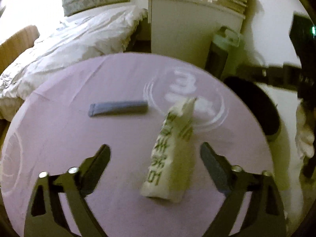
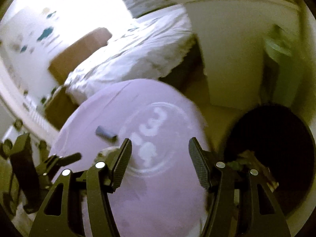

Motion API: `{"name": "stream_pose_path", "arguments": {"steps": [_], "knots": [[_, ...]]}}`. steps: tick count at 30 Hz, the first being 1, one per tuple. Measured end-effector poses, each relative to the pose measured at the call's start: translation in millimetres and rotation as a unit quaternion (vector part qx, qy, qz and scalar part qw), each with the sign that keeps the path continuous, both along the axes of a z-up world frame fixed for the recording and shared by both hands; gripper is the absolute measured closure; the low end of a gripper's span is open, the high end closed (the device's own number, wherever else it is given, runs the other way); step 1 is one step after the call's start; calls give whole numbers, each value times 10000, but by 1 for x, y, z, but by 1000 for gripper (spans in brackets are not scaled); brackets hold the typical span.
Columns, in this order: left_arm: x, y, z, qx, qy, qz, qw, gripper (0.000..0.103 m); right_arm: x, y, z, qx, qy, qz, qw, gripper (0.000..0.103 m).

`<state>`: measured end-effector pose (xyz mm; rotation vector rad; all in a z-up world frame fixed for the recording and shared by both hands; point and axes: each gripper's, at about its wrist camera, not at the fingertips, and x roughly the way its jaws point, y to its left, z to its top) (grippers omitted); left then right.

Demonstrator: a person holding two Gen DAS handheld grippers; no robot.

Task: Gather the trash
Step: 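Grasp the white green-lettered paper packet with the left tool while the right tool grasps the blue-grey strip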

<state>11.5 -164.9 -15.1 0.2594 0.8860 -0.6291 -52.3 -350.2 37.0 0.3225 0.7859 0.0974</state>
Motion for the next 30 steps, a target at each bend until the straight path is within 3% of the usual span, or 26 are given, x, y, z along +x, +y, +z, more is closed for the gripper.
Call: {"name": "stream_pose_path", "arguments": {"steps": [1, 7, 13, 19, 30], "knots": [[4, 2, -5, -9, 134, -35, 9999, 40, 9, 12, 0, -97, 37, 161, 9998, 43], [13, 20, -10, -468, 396, -112, 9981, 75, 46, 55, -4, -442, 155, 697, 9965, 43], [9, 48, -10, -585, 386, 135, 9975, 79, 84, 91, -8, -753, 219, 1131, 9905, 43], [9, 99, -3, -744, 384, 723, 9939, 79, 119, 130, -30, -992, 497, 1669, 9797, 43], [-8, 141, 7, -827, 276, 1271, 9880, 79, 167, 206, -52, -541, 858, 2017, 9742, 43]]}}
